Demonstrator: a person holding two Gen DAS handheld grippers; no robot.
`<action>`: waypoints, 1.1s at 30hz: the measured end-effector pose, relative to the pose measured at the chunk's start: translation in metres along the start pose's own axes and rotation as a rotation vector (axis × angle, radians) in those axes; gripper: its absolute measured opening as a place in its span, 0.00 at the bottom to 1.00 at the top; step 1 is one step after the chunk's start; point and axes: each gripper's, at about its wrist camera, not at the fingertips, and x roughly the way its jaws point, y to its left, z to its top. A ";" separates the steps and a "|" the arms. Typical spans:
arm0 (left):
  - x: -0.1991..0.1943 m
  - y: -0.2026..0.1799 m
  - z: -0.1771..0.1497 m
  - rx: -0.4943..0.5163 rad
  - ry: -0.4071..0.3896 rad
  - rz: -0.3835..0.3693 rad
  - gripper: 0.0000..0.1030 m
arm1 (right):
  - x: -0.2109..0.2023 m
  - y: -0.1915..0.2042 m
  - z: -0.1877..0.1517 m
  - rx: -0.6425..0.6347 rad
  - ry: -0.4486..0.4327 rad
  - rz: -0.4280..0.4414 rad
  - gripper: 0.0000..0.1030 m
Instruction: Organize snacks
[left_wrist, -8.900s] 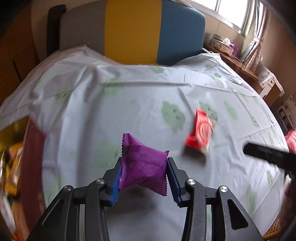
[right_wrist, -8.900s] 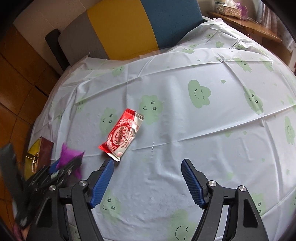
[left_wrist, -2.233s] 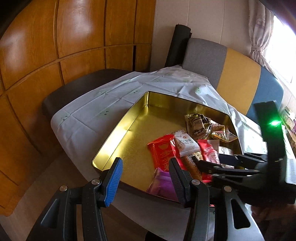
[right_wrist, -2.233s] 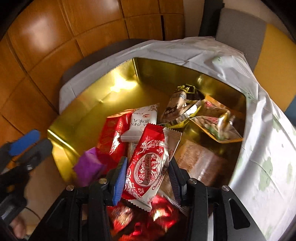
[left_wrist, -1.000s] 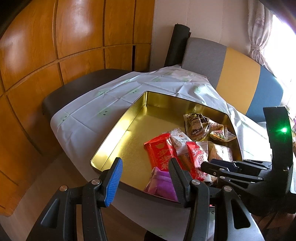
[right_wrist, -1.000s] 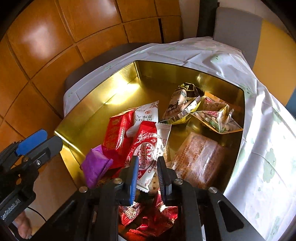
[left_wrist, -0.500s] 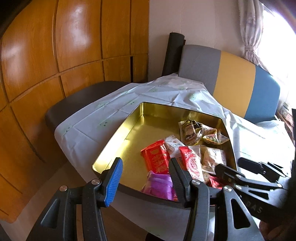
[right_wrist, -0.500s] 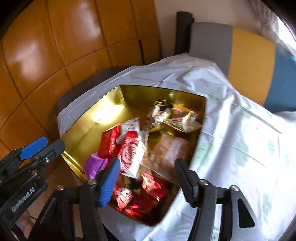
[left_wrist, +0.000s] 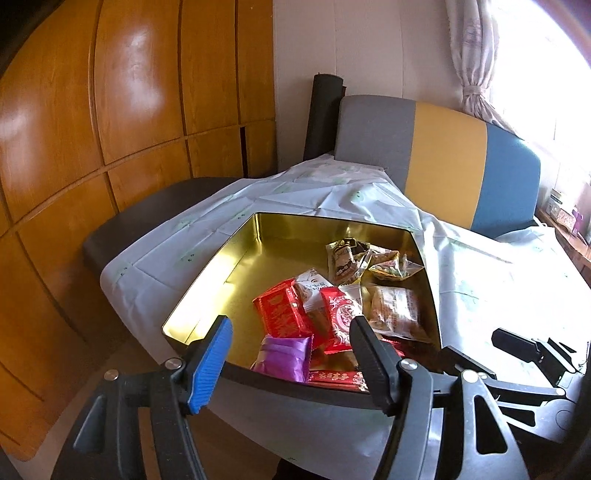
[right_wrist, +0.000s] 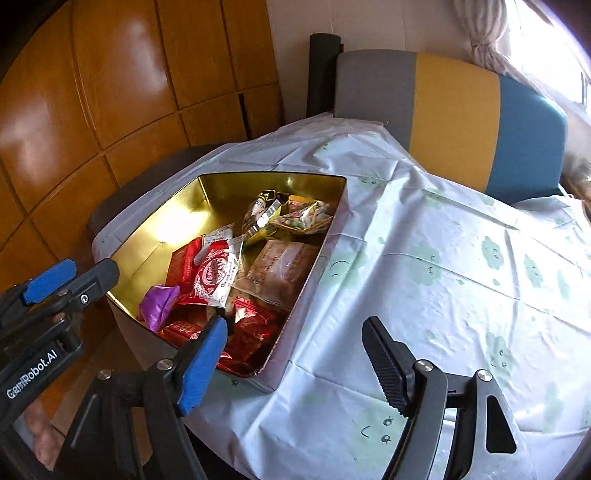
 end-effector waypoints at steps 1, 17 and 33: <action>-0.001 -0.001 0.000 0.006 -0.003 0.006 0.65 | 0.000 0.000 0.000 0.001 -0.002 -0.002 0.74; -0.004 -0.006 -0.001 0.031 -0.010 0.047 0.65 | -0.002 -0.001 -0.003 0.008 -0.002 0.004 0.75; -0.002 -0.001 -0.002 -0.005 -0.015 -0.003 0.54 | -0.004 -0.003 -0.003 0.009 -0.003 -0.003 0.75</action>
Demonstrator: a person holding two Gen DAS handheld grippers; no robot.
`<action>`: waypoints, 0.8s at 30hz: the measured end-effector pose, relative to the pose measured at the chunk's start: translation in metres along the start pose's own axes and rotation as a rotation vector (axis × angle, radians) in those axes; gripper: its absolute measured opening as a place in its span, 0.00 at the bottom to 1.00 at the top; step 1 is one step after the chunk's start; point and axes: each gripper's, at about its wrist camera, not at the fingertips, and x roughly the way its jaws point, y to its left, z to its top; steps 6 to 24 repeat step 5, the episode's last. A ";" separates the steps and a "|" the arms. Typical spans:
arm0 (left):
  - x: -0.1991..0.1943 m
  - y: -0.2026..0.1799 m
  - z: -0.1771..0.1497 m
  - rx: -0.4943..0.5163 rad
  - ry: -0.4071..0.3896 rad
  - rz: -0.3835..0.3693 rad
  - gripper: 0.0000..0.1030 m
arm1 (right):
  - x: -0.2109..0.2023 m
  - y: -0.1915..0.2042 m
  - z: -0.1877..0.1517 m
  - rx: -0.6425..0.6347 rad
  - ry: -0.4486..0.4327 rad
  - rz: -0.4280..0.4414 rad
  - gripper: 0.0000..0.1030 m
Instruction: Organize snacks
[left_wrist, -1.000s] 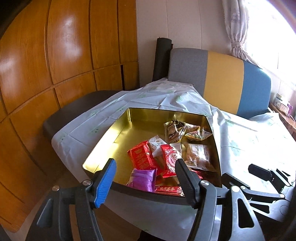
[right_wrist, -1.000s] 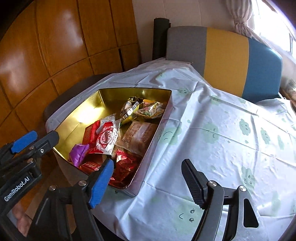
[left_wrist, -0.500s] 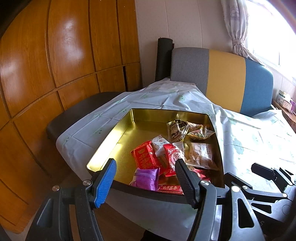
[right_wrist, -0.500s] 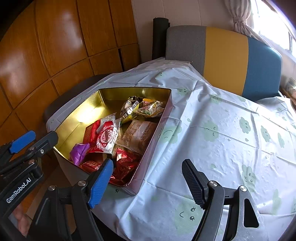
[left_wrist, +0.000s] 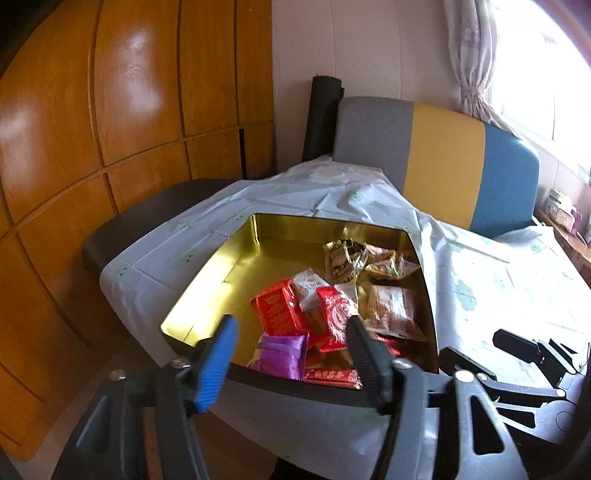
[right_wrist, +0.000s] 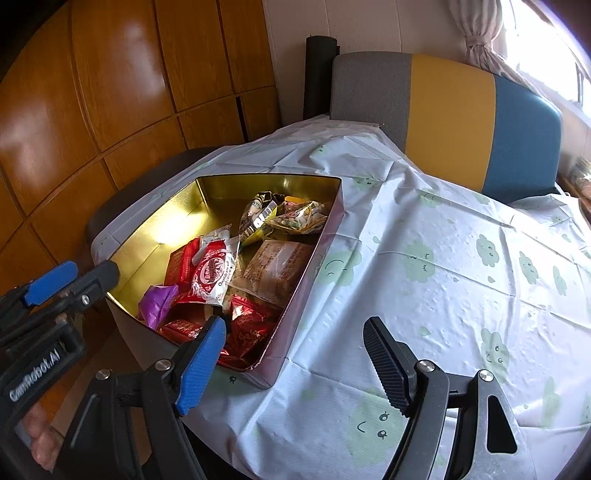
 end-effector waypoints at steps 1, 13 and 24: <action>-0.001 0.001 0.001 -0.005 -0.009 0.001 0.52 | 0.000 -0.002 0.000 0.004 0.000 -0.001 0.75; 0.001 0.004 0.002 -0.005 -0.014 0.011 0.50 | -0.002 -0.017 0.004 0.032 -0.008 -0.021 0.75; 0.001 0.004 0.002 -0.005 -0.014 0.011 0.50 | -0.002 -0.017 0.004 0.032 -0.008 -0.021 0.75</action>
